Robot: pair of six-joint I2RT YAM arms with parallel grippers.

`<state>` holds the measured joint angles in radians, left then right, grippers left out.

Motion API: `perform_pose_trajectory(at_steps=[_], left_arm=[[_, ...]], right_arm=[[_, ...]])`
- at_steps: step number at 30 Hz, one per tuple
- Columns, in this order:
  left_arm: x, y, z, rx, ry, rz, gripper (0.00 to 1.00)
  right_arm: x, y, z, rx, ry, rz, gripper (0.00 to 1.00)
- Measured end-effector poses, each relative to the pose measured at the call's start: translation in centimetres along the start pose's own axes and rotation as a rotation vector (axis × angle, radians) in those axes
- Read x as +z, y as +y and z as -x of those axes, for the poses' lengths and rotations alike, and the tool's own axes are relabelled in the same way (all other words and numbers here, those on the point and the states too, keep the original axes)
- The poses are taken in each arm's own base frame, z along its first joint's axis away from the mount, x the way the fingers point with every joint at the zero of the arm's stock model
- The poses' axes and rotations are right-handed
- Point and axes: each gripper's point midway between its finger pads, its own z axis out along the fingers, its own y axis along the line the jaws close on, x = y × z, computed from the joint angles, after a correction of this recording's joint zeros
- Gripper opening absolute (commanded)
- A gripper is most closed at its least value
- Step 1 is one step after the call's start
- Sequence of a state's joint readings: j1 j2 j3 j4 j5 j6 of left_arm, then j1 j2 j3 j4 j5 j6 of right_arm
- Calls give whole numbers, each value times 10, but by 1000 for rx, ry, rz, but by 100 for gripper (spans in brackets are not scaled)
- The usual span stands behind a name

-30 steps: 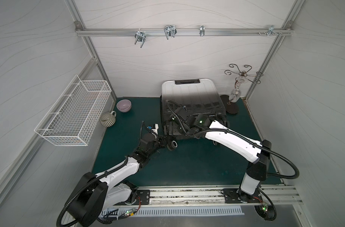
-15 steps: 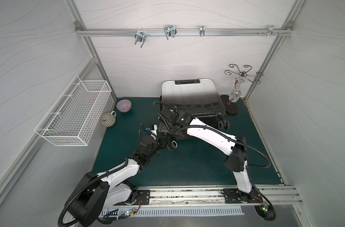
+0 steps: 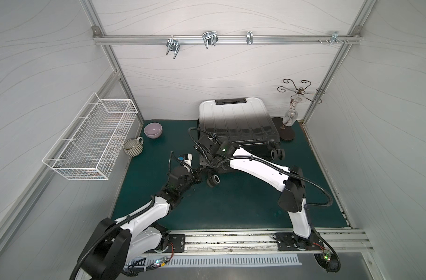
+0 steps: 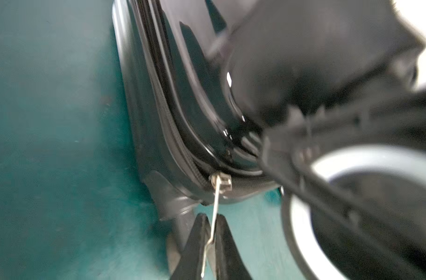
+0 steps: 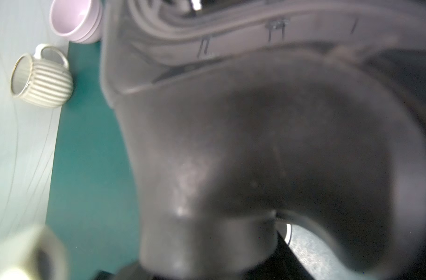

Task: Close the suitcase zippers
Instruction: Zip the zipper on the suitcase.

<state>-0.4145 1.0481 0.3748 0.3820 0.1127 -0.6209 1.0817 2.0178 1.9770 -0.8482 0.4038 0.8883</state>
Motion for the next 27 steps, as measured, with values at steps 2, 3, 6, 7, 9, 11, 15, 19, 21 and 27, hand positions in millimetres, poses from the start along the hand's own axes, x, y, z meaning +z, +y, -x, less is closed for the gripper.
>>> perform_pose_trajectory(at_steps=[2, 3, 6, 7, 9, 11, 15, 19, 21, 27], left_arm=[[-6, 2, 12, -12, -12, 12, 0], [-8, 2, 17, -16, -15, 19, 0], [-7, -11, 17, -17, 31, -27, 0], [-6, -15, 14, -17, 52, -40, 0], [-3, -19, 9, -17, 97, -52, 0], [0, -23, 4, -15, 135, -67, 0], [10, -34, 5, -9, 182, -91, 0], [22, -48, 16, -6, 194, -124, 0], [27, -51, 26, -1, 179, -120, 0], [33, -20, 54, -27, 120, -26, 0]], right_arm=[[-13, -5, -2, -33, -17, 25, 0], [-23, -8, -5, -44, -15, 53, 0], [-51, -30, -22, -94, 20, 105, 0], [-55, -37, -27, -106, 31, 116, 0], [-63, -52, -40, -128, 53, 144, 0], [-68, -67, -51, -134, 69, 169, 0], [-90, -97, -56, -115, 83, 245, 0], [-115, -128, -53, -84, 78, 307, 0], [-127, -143, -51, -74, 67, 322, 0], [-141, -158, -64, -90, 117, 373, 0]])
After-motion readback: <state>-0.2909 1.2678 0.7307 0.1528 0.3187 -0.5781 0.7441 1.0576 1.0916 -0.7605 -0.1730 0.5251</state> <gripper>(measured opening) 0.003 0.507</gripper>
